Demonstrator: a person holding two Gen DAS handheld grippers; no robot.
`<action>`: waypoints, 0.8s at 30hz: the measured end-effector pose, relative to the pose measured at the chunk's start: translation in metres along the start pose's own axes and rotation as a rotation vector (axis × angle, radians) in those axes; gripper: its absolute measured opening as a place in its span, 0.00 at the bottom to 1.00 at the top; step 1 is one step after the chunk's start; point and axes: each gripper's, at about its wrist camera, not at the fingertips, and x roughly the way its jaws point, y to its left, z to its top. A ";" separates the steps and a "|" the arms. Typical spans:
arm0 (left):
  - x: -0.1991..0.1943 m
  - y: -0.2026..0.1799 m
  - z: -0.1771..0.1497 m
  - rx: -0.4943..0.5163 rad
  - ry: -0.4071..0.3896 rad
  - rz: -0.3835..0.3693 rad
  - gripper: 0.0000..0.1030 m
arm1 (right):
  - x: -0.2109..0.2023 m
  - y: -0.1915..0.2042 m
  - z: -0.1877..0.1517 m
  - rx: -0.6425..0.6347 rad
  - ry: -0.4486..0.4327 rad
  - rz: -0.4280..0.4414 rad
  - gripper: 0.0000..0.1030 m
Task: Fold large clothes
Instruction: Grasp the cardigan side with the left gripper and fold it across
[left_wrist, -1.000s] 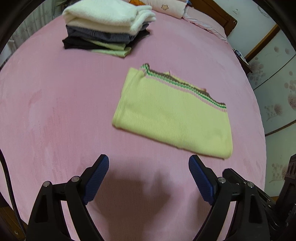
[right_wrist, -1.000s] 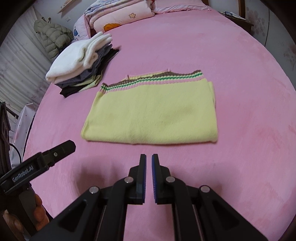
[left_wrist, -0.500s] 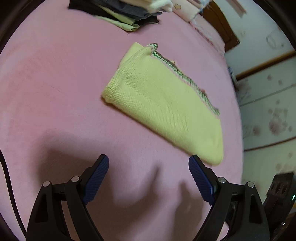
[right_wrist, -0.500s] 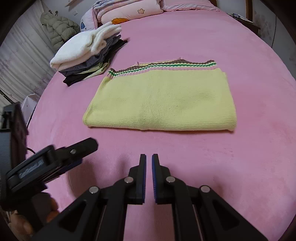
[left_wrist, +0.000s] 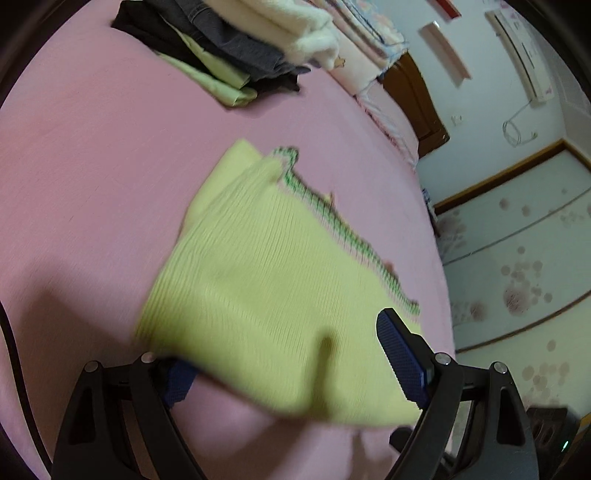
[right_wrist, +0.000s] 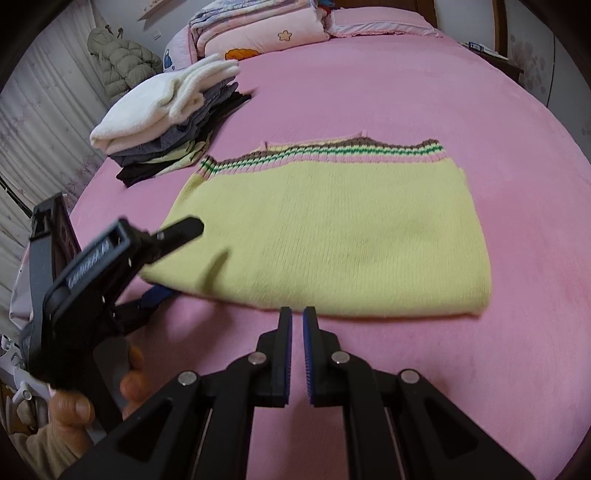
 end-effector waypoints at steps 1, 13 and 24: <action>0.004 0.000 0.004 -0.014 -0.007 -0.011 0.84 | 0.000 -0.002 0.004 0.000 -0.014 -0.004 0.06; -0.009 -0.023 0.020 0.045 -0.086 0.067 0.16 | 0.019 0.006 0.045 -0.048 -0.106 -0.051 0.06; -0.028 -0.107 -0.009 0.493 -0.122 0.078 0.15 | 0.071 -0.009 0.032 0.007 -0.003 0.030 0.06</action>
